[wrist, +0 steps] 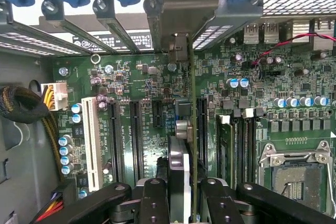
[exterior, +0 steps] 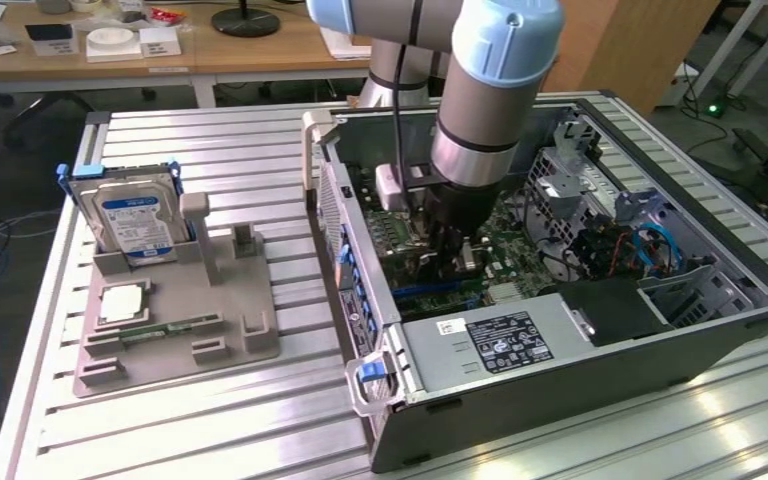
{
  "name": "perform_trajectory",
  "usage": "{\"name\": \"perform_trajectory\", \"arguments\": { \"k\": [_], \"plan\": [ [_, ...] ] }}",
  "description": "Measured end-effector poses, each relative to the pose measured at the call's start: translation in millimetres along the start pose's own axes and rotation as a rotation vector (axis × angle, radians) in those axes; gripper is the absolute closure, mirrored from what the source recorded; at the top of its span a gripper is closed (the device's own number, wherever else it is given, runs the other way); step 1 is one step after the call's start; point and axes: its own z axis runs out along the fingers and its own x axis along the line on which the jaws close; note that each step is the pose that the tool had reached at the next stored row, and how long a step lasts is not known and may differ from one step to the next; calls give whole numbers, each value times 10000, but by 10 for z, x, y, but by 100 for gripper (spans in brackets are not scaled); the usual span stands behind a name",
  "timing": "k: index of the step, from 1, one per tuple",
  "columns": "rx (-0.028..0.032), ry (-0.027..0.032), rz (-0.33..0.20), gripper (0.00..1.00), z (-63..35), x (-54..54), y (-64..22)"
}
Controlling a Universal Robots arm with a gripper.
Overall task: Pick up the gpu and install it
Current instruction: 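Insert the gpu into the slot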
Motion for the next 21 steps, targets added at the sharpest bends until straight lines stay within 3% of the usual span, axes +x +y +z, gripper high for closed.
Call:
{"name": "perform_trajectory", "arguments": {
  "k": [21],
  "plan": [
    [-1,0,0,72,30,1,1]
  ]
}}
